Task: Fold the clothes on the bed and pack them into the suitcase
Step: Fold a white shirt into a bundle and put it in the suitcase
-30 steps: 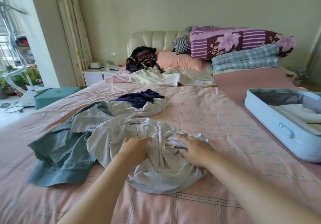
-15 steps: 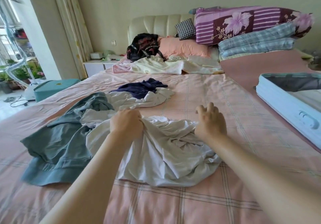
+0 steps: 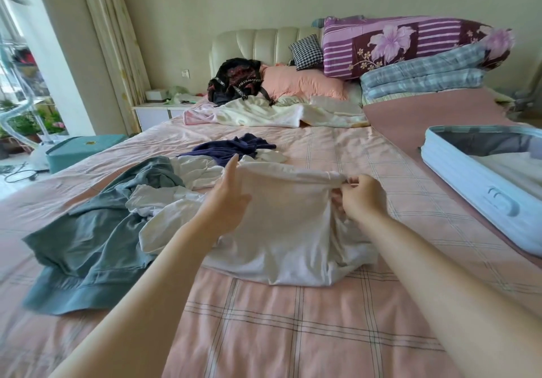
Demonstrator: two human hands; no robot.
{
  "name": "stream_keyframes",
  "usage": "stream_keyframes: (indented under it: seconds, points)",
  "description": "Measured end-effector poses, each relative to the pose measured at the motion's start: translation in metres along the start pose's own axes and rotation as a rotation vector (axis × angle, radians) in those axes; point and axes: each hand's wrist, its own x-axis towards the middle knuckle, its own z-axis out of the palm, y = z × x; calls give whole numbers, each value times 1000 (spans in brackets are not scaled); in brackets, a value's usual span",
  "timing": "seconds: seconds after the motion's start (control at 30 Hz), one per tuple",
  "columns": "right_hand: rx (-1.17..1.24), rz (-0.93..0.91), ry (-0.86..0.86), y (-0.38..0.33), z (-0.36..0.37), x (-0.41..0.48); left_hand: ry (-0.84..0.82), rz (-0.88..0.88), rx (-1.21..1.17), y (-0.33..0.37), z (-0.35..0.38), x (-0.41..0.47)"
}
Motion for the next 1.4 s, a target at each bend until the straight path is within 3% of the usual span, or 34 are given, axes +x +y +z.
stream_keyframes:
  seconds: [0.07, 0.13, 0.2, 0.3, 0.37, 0.43, 0.53, 0.73, 0.8, 0.87, 1.0, 1.1, 1.17, 1.3, 1.4]
  points:
    - [-57, -89, -182, 4, -3, -5, -85, 62, 104, -3, 6, -3]
    - [-149, -159, -402, 7, -5, -17, -19, 170, 264, -5, 12, -10]
    - [-283, -330, -419, 4, -9, -32, -32, 263, 306, -2, 12, -17]
    - [-547, -616, -414, -6, -25, -49, -323, 293, 336, 5, 17, -40]
    - [-742, -586, -615, -7, -36, -56, -464, 309, 484, 3, 25, -51]
    - [-987, -485, -727, -3, -45, -60, -474, 267, 497, -5, 32, -53]
    - [-1013, -443, -519, 1, -57, -60, -338, 176, 356, 0, 31, -50]
    - [-599, -431, 129, 8, -68, -30, -51, 105, 42, 44, 10, -27]
    - [-580, -380, 204, 12, -67, -23, 90, 80, 59, 46, 6, -14]
    - [-557, -262, 159, 15, -61, -18, 217, 37, 138, 37, 10, -5]
    - [-293, -132, -71, 14, -43, -16, 188, 28, 545, 22, 36, -2]
    - [-107, -184, -375, 11, -33, -28, 56, 88, 384, 30, 46, 1]
    - [-210, -340, -478, 12, -27, -36, -101, 111, 385, 32, 51, -1]
    - [-721, -712, -406, 17, -14, -43, -193, 138, 627, 13, 50, -9]
    - [-761, -708, -220, 6, -14, -41, -264, 63, 514, 7, 38, -7]
